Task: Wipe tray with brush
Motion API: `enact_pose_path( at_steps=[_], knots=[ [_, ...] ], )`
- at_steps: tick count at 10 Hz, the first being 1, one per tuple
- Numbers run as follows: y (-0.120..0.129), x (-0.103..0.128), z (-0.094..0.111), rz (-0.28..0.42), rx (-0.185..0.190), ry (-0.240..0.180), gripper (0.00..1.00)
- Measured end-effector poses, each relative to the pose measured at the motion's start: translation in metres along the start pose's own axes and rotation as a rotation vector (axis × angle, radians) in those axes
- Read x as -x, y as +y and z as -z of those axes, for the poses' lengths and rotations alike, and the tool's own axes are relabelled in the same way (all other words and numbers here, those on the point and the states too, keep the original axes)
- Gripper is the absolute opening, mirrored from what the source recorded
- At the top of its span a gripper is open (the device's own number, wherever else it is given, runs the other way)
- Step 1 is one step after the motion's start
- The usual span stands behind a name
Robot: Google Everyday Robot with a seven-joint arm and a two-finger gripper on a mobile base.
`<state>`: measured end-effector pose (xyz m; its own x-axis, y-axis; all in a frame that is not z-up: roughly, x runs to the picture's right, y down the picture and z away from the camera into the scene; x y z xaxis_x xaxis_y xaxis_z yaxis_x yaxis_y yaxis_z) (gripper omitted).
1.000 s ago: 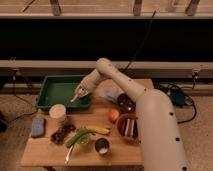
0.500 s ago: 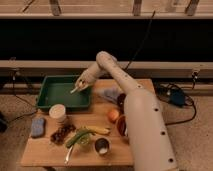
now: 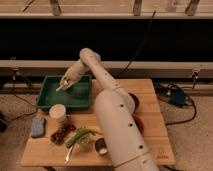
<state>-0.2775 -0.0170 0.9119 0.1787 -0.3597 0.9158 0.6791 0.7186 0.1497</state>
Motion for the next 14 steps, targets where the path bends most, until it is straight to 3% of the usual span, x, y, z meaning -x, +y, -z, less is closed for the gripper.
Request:
enact_pose_path(
  at_steps=[2,4,7,10,11,12,14],
  knots=[
    [-0.007,0.020,-0.017,0.054,0.023,-0.054,0.00],
    [0.002,0.039,-0.025,0.078,0.040,-0.093,0.00],
    [0.040,0.051,-0.022,0.052,0.056,-0.128,0.00],
    [0.073,0.043,0.006,-0.007,0.043,-0.098,0.01],
    [0.081,0.039,0.019,-0.031,0.031,-0.075,0.06],
    [0.087,0.033,0.034,-0.053,0.012,-0.042,0.18],
    [0.082,0.027,0.049,-0.066,-0.008,-0.014,0.35]
  ],
)
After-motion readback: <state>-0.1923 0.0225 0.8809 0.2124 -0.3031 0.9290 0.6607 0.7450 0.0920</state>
